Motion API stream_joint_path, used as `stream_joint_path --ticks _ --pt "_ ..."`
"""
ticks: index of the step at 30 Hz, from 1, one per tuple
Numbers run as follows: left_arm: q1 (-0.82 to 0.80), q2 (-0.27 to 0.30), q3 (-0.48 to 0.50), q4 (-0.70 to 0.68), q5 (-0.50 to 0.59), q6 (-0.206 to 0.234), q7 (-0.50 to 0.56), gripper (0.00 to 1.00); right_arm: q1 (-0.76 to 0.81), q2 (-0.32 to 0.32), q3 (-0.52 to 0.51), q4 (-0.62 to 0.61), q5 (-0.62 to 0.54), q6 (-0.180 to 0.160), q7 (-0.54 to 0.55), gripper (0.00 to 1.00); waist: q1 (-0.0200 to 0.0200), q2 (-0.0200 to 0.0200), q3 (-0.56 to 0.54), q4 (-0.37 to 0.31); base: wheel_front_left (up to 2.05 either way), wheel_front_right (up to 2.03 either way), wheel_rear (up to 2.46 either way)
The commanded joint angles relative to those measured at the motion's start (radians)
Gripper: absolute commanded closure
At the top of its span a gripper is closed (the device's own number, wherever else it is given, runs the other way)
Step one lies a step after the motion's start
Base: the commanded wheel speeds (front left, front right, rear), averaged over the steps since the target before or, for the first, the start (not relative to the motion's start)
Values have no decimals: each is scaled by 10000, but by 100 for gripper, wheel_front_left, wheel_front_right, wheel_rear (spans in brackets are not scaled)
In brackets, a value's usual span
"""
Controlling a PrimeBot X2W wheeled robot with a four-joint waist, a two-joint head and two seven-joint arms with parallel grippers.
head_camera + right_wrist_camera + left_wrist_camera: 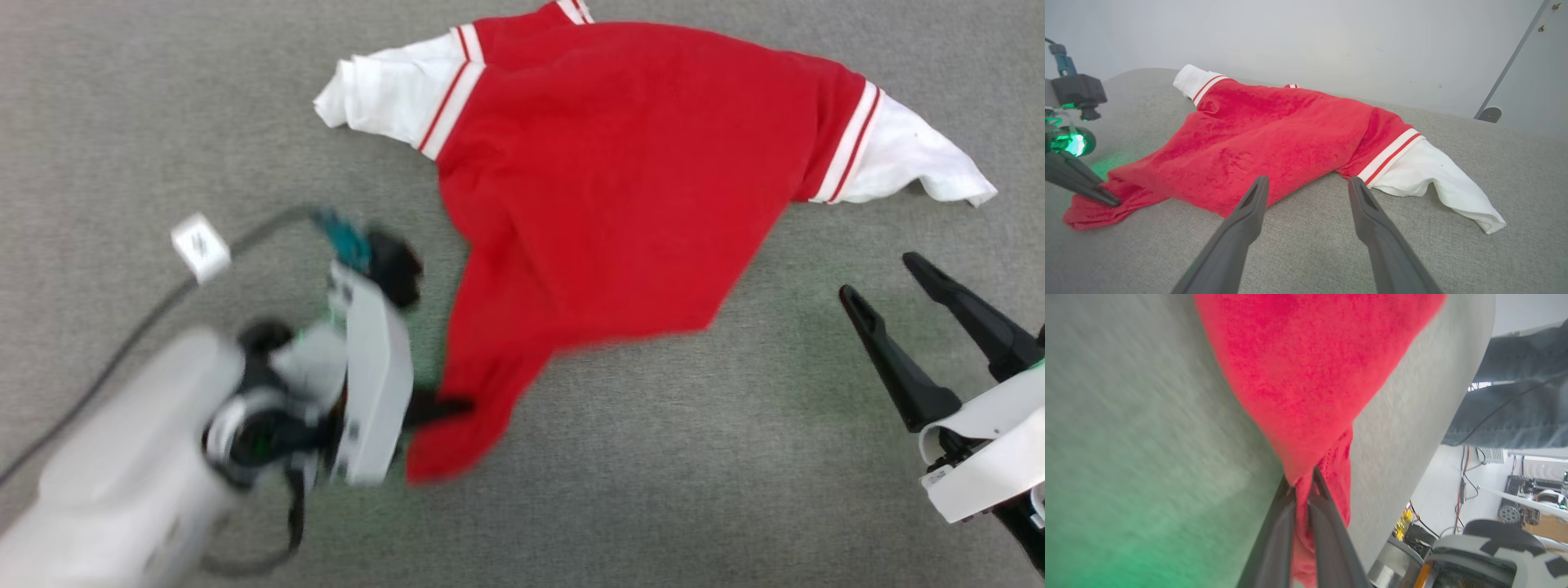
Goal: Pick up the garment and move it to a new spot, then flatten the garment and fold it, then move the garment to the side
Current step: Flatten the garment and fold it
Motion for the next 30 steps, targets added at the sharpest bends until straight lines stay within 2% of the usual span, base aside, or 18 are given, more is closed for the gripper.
stream_joint_path --ticks 1,8,14,15,16,17,19,24,28,30 --pt "548 266 -198 -175 -38 18 146 100 7 -9 -71 -28 -78 -9 14 0 0 0 -117 135 0 0 0" --pt "2420 1346 -369 -2560 -186 621 -139 100 188 -154 -350 -247 -104 -10 187 0 0 0 -173 454 0 0 0" --pt "3305 1613 -579 -4263 -374 755 -261 100 127 -314 -541 -506 -105 -10 432 0 0 0 -125 691 0 0 0" --pt "3344 1561 -554 -4380 -318 823 -369 84 106 -323 -580 -531 -95 -10 474 0 0 0 -123 717 0 0 0" --pt "3308 1529 -529 -4468 -159 828 -499 51 90 -334 -612 -553 -81 -10 480 0 0 0 -129 743 0 0 0" --pt "3215 1479 -442 -4489 3 815 -704 0 74 -343 -629 -579 -69 -10 500 0 0 0 -138 759 0 0 0" --pt "3069 1423 -242 -4413 199 873 -1025 0 71 -353 -635 -623 -62 -10 547 0 0 0 -162 771 0 0 0" --pt "2328 1843 915 -4331 412 1180 -1676 0 256 -312 -712 -673 -36 -10 535 0 0 0 -216 694 0 0 0" --pt "1279 2162 1796 -3898 395 1519 -1619 0 303 -226 -801 -694 -22 -10 436 0 0 0 -208 597 0 0 0" --pt "543 2172 1936 -3247 756 1610 -1497 0 281 -182 -772 -707 -34 -10 422 0 0 0 -171 537 0 0 0"
